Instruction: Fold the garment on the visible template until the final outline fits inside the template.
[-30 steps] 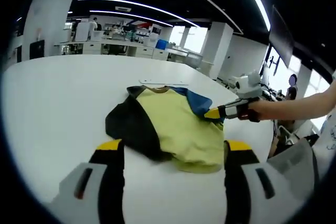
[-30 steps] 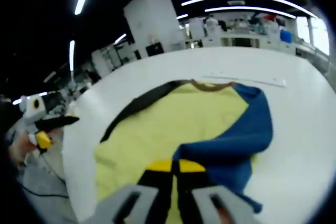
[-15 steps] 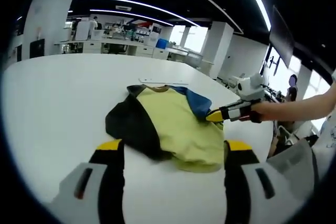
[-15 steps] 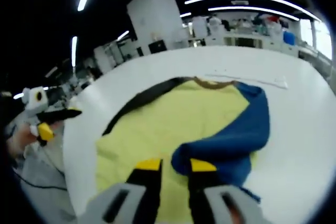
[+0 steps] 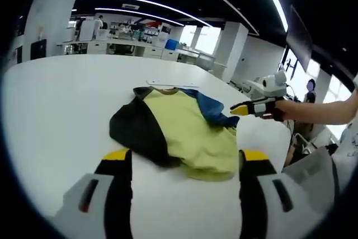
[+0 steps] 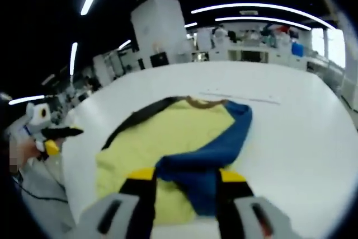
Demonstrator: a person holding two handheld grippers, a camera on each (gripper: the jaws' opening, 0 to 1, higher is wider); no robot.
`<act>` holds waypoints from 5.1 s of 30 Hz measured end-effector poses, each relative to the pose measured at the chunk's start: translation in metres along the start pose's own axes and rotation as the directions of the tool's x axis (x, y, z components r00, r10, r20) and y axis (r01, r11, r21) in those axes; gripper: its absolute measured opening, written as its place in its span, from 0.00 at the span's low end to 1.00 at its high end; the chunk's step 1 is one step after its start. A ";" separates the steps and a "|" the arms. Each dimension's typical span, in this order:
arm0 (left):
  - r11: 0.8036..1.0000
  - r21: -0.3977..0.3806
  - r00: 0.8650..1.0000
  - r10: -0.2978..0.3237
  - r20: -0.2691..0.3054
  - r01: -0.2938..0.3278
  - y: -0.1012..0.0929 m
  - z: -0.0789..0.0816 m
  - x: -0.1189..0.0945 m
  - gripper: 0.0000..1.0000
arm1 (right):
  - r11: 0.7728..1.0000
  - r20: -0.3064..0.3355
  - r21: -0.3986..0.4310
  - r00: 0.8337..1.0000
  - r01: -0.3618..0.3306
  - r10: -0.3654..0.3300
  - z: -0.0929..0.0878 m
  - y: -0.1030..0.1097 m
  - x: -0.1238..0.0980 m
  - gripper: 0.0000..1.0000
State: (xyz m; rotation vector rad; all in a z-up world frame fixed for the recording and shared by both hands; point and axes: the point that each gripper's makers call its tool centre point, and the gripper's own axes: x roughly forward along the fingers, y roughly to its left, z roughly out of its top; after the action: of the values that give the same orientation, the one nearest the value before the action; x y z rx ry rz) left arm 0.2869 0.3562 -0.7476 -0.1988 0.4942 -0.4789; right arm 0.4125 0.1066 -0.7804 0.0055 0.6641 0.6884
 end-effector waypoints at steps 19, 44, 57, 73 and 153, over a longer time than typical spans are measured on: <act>1.000 -0.006 1.000 -0.003 -0.007 0.003 -0.002 -0.005 0.002 0.74 | 0.977 -0.058 0.214 0.998 0.026 -0.014 -0.048 -0.032 -0.010 0.30; 1.000 -0.012 1.000 -0.005 -0.006 0.005 -0.002 -0.006 -0.001 0.74 | 0.990 -0.007 0.138 1.000 -0.001 0.002 -0.037 -0.049 -0.045 0.00; 1.000 -0.010 1.000 -0.019 -0.014 0.019 -0.008 -0.006 0.004 0.74 | 0.978 -0.023 0.115 0.984 0.176 -0.174 -0.051 -0.132 -0.108 0.00; 1.000 -0.020 0.999 -0.013 -0.032 0.013 -0.007 -0.010 0.009 0.73 | 0.920 -0.035 0.156 0.933 0.359 -0.358 -0.073 -0.207 -0.159 0.00; 0.984 -0.093 0.985 0.146 -0.094 -0.155 0.015 -0.024 -0.006 0.75 | 0.850 -0.072 0.130 0.860 0.510 -0.505 -0.056 -0.344 -0.116 0.03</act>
State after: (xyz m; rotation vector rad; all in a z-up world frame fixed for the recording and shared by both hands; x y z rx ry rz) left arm 0.2760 0.3706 -0.7704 -0.2351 0.6148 -0.3162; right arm 0.5158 -0.2417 -0.8333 -0.0481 0.7103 0.1252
